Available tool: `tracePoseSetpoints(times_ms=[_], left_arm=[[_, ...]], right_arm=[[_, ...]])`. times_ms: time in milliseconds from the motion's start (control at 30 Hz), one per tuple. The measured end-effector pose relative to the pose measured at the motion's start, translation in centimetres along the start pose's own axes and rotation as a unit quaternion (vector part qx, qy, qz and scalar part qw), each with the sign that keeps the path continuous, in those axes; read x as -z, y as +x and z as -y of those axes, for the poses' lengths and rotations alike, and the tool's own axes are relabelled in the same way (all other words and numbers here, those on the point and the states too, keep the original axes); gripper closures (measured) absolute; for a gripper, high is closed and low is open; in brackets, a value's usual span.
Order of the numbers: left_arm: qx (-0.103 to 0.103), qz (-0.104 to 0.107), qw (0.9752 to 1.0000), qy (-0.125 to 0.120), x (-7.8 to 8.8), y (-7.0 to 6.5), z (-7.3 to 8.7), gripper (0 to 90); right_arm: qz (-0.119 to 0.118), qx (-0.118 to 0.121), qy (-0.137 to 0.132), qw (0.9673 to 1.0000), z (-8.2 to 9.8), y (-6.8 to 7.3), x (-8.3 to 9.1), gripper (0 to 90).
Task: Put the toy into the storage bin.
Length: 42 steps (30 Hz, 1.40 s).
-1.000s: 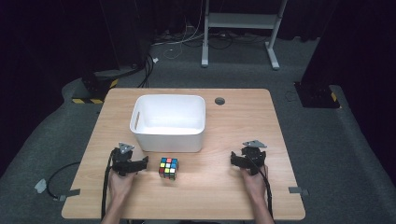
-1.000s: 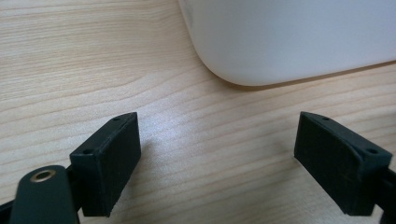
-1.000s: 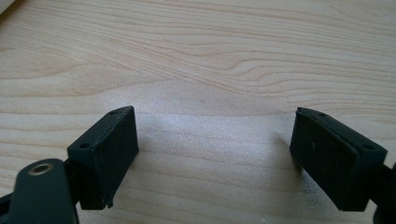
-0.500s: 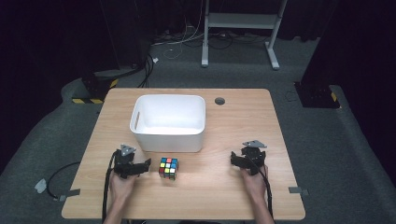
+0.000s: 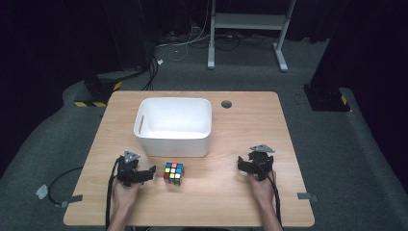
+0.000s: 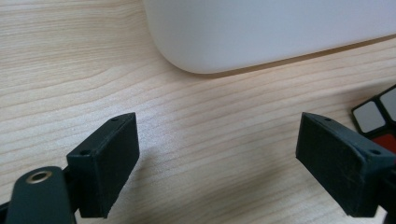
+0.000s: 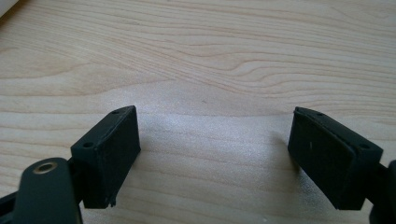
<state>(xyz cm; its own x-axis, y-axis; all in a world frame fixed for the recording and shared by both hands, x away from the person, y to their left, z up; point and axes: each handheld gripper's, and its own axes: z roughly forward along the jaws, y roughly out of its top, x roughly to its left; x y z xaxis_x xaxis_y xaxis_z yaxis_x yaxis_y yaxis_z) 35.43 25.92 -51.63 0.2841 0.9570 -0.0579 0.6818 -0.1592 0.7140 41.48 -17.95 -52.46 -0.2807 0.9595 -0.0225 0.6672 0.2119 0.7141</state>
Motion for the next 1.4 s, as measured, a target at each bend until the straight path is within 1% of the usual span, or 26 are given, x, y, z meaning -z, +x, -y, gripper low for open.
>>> tracePoseSetpoints(times_ms=[233, 500, 667, 767, 1000, 1067, 1267, 1367, 1400], left_arm=[[0.001, 0.001, 1.0, -0.003, 0.6, -0.1, 0.1, 13.6], [0.001, 0.004, 1.0, -0.002, 0.8, -0.1, 0.3, 13.7], [0.016, 0.02, 0.9996, -0.007, 1.2, -0.1, 0.4, 13.7], [0.014, 0.021, 0.9996, -0.01, 1.5, -0.1, 0.4, 13.8], [0.016, 0.024, 0.9994, -0.017, 2.4, -0.2, 0.5, 13.9], [0.013, 0.023, 0.9995, -0.019, 2.6, -0.3, 0.5, 13.9], [0.007, 0.022, 0.9995, -0.022, 3.4, -0.7, 0.8, 13.9], [0.008, 0.027, 0.9993, -0.024, 3.7, -1.0, 1.1, 13.9], [0.005, 0.028, 0.9993, -0.025, 3.8, -1.1, 1.2, 13.9]], right_arm=[[0.0, -0.001, 0.0, 1.0, 0.0, 0.0, 0.0, 16.6], [0.0, 0.0, 0.0, 1.0, 0.0, 0.0, 0.0, 16.6], [0.0, 0.0, 0.0, 1.0, 0.0, 0.0, 0.0, 16.6], [0.0, 0.0, 0.0, 1.0, 0.0, 0.0, 0.0, 16.7], [-0.001, 0.001, 0.0, 1.0, 0.0, 0.0, 0.0, 16.7], [-0.001, 0.0, 0.0, 1.0, 0.0, 0.1, 0.0, 16.7], [-0.001, 0.0, 0.0, 1.0, 0.0, 0.1, 0.0, 16.7], [-0.002, 0.001, 0.0, 1.0, 0.0, 0.1, 0.0, 16.7], [-0.002, 0.001, 0.0, 1.0, 0.0, 0.1, 0.0, 16.7]])
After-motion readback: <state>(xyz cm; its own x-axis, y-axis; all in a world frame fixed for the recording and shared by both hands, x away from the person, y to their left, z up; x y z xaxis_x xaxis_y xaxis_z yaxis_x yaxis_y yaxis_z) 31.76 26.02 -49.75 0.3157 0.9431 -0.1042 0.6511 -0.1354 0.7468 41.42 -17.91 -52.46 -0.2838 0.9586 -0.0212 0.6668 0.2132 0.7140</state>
